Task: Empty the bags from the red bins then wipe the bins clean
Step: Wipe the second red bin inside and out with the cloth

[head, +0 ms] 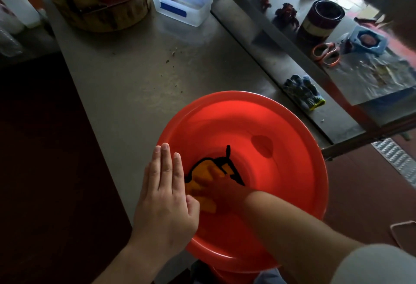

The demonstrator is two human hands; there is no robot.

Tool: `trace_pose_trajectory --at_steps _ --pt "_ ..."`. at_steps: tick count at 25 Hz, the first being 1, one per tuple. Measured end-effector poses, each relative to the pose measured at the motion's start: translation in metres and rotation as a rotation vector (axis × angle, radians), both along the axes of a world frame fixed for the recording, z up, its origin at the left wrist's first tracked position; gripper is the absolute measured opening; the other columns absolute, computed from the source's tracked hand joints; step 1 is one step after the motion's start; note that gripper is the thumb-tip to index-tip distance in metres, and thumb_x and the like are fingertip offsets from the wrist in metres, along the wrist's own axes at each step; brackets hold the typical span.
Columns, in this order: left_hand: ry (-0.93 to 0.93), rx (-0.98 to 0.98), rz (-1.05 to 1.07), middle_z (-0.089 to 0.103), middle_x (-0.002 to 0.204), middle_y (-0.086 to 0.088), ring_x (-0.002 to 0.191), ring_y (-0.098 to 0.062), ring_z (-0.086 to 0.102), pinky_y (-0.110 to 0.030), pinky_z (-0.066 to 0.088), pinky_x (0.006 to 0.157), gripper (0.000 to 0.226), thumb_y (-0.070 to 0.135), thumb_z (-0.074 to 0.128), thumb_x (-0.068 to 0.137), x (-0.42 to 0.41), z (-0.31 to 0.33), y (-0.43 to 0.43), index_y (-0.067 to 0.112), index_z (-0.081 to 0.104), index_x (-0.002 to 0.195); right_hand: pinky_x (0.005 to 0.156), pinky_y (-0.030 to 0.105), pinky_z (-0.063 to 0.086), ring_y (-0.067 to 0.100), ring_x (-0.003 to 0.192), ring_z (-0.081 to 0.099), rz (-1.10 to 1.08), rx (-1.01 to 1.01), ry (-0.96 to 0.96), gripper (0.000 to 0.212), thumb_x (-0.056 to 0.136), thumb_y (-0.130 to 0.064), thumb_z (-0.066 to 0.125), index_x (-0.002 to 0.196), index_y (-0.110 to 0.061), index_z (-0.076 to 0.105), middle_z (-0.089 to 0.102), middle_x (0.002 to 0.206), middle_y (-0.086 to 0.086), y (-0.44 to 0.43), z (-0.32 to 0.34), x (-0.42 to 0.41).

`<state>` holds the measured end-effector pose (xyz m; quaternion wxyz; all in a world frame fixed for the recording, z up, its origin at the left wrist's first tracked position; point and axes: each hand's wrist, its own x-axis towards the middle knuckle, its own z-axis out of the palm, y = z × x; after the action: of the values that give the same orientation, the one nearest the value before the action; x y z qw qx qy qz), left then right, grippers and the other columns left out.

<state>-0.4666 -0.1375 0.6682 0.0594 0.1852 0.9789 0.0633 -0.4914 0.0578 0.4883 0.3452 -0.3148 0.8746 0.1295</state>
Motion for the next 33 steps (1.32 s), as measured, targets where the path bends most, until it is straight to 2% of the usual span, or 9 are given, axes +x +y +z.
trace_pose_trajectory --at_steps 3,6,9,13,16,20,23,30,33 --pt "-0.006 -0.001 -0.001 0.004 0.164 -0.025 0.154 -0.033 -0.001 -0.054 0.025 0.12 0.085 0.033 0.042 0.08 0.002 0.0 -0.001 -0.005 0.019 0.153 0.109 0.071 0.029 0.053 0.148 -0.012 -0.072 0.083 -0.049 0.084 0.098 -0.048 0.056 0.15 -0.057 -0.009 -0.017 0.168 -0.007 0.061 -0.01 -0.006" --pt "-0.01 0.009 0.003 0.004 0.164 -0.024 0.154 -0.033 -0.002 -0.054 0.024 0.12 0.085 0.033 0.041 0.081 0.001 0.001 0.002 -0.005 0.019 0.153 0.112 0.071 0.024 0.056 0.148 -0.008 -0.132 0.132 -0.072 0.071 0.104 -0.04 0.049 0.152 -0.056 -0.002 -0.013 0.169 -0.007 0.08 0.001 -0.011" --pt "-0.003 0.021 0.01 0.005 0.164 -0.024 0.154 -0.033 0.0 -0.054 0.024 0.12 0.085 0.033 0.041 0.08 0.001 0.0 0.005 -0.005 0.021 0.153 0.114 0.064 0.021 0.046 0.151 -0.004 0.028 0.138 -0.092 0.065 0.107 -0.035 0.045 0.158 -0.046 0.007 -0.006 0.17 -0.002 0.064 0.015 -0.007" --pt "-0.003 0.029 0.004 0.007 0.164 -0.026 0.154 -0.035 0.001 -0.056 0.026 0.119 0.085 0.033 0.042 0.078 0.001 0.001 0.006 -0.004 0.024 0.153 0.114 0.062 0.033 0.045 0.149 0.023 0.25 -0.024 0.179 0.066 0.093 -0.059 0.058 0.15 -0.059 0.027 0.021 0.167 -0.007 0.04 -0.006 0.016" --pt "-0.002 0.032 -0.018 0.005 0.163 -0.027 0.153 -0.036 0.0 -0.057 0.026 0.119 0.087 0.031 0.046 0.077 0.001 0.002 0.005 0.001 0.022 0.155 0.121 0.064 0.013 0.038 0.154 0.004 -0.001 -0.189 -0.007 0.059 0.096 -0.05 0.054 0.15 -0.052 0.031 0.012 0.168 -0.005 0.026 -0.012 0.002" --pt "-0.004 0.029 -0.023 0.004 0.163 -0.027 0.153 -0.037 -0.001 -0.058 0.026 0.119 0.089 0.031 0.05 0.076 0.001 0.002 0.003 0.002 0.022 0.156 0.113 0.07 0.024 0.049 0.149 -0.016 -0.057 -0.061 -0.079 0.088 0.089 -0.049 0.068 0.153 -0.06 0.008 -0.012 0.168 -0.011 0.013 -0.019 -0.03" --pt "-0.005 0.017 -0.022 0.004 0.163 -0.027 0.153 -0.037 0.0 -0.057 0.026 0.119 0.087 0.032 0.047 0.077 0.001 0.001 0.002 0.002 0.023 0.155 0.112 0.072 0.023 0.051 0.149 -0.015 -0.161 -0.062 -0.039 0.088 0.088 -0.057 0.063 0.152 -0.06 0.003 -0.014 0.168 -0.012 0.008 -0.024 -0.031" --pt "-0.013 -0.002 -0.026 0.0 0.164 -0.025 0.154 -0.036 -0.003 -0.056 0.022 0.12 0.086 0.033 0.046 0.079 0.002 0.0 0.002 0.006 0.02 0.157 0.112 0.072 0.022 0.042 0.152 -0.014 0.14 -0.139 -0.107 0.055 0.087 -0.066 0.03 0.138 -0.075 0.011 0.0 0.165 -0.016 0.034 -0.028 0.019" --pt "-0.01 0.028 -0.05 -0.001 0.164 -0.026 0.153 -0.037 -0.004 -0.057 0.022 0.119 0.085 0.034 0.045 0.08 0.002 0.001 -0.001 0.013 0.019 0.158 0.114 0.067 0.026 0.04 0.153 -0.014 0.222 -0.126 -0.095 0.067 0.094 -0.053 0.056 0.151 -0.058 0.022 0.0 0.167 -0.013 0.042 -0.022 0.0"
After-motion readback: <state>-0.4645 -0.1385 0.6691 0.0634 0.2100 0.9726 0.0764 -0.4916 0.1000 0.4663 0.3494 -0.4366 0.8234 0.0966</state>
